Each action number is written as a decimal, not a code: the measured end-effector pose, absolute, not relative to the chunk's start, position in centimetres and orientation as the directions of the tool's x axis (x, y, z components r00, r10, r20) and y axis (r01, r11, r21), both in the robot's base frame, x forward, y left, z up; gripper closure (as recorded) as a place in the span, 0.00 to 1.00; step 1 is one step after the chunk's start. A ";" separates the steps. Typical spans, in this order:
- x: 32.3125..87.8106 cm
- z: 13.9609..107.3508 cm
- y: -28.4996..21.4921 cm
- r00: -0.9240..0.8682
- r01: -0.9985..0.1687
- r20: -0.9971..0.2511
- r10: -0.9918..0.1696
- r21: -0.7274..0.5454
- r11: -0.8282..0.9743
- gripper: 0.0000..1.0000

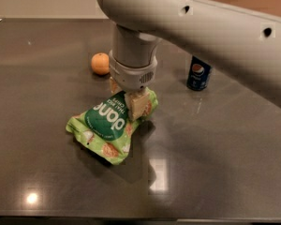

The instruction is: Move green rice chip bag near pepsi can

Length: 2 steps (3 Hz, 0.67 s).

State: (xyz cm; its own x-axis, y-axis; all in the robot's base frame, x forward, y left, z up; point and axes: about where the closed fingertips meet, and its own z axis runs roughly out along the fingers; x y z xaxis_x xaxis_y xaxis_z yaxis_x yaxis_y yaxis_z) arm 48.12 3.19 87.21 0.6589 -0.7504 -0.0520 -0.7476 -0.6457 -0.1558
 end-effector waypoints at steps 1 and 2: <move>49.1 88.4 0.4 0.568 -0.817 -0.059 -0.821 -0.162 -0.554 1.00; 49.9 89.1 -3.2 0.463 -0.881 -0.078 -0.883 -0.153 -0.448 1.00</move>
Offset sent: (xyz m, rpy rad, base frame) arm 0.0277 -0.1116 0.0266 0.0263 0.0509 -0.3901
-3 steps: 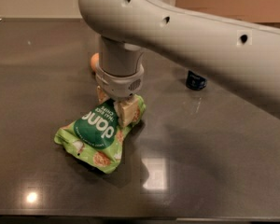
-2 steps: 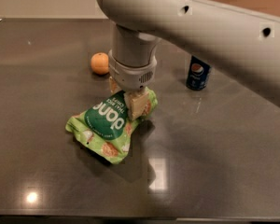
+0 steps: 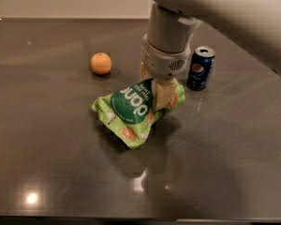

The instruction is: Move green rice chip bag near pepsi can

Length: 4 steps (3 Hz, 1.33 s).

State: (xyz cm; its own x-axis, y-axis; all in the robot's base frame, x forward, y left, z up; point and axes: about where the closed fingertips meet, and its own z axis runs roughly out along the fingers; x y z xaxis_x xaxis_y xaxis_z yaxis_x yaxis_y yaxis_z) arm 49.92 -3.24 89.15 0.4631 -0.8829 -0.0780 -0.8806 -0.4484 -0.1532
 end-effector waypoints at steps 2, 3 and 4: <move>52.0 89.0 -10.2 0.256 -0.962 -0.093 -0.962 -0.123 -0.244 1.00; 52.8 88.8 -13.4 0.158 -0.983 -0.088 -0.983 -0.109 -0.149 1.00; 52.9 88.9 -16.1 0.079 -0.992 -0.085 -0.993 -0.103 -0.070 1.00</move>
Offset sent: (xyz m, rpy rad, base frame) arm 0.0321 -0.1172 -0.0056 -0.0073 0.0720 -0.3657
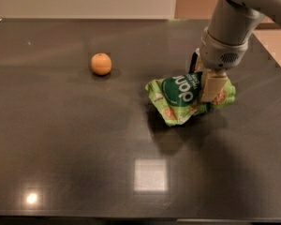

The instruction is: Move green rice chip bag near pepsi can

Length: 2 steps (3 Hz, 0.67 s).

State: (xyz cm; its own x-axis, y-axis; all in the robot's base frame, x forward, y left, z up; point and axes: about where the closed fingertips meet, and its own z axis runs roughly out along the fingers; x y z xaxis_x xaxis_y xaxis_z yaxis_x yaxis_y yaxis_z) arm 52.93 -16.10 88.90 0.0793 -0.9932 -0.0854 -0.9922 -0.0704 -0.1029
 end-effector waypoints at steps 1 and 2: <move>53.0 89.0 -18.9 0.004 -0.995 -0.080 -0.997 -0.100 0.004 1.00; 53.4 88.7 -21.2 -0.069 -0.992 -0.081 -0.994 -0.097 0.077 0.82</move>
Offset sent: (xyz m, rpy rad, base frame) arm 0.0014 -0.0810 -0.0060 -0.0135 0.0399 -0.2335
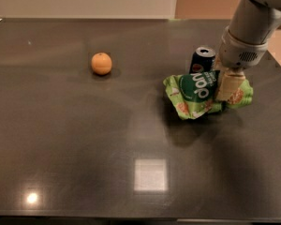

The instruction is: Move green rice chip bag near pepsi can

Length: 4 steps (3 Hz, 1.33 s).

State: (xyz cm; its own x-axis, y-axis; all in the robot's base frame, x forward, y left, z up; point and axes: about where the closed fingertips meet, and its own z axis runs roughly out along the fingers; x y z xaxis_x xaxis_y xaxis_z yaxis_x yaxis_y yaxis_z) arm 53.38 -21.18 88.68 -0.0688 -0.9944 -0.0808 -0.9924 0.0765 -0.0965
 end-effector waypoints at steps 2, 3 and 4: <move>55.1 88.0 -23.5 -0.152 -0.982 -0.094 -0.984 -0.099 0.161 0.36; 55.2 87.9 -23.8 -0.155 -0.981 -0.104 -0.982 -0.098 0.165 0.12; 55.5 87.8 -23.7 -0.153 -0.981 -0.107 -0.982 -0.105 0.165 0.00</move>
Offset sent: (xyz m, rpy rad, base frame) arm 0.0194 -0.0373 -0.0091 0.0121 0.0216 -0.1258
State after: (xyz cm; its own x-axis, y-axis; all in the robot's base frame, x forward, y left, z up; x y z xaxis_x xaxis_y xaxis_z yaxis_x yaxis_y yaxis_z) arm 55.50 -23.72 87.77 -0.1533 -0.9824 -0.1068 -0.9807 0.1645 -0.1055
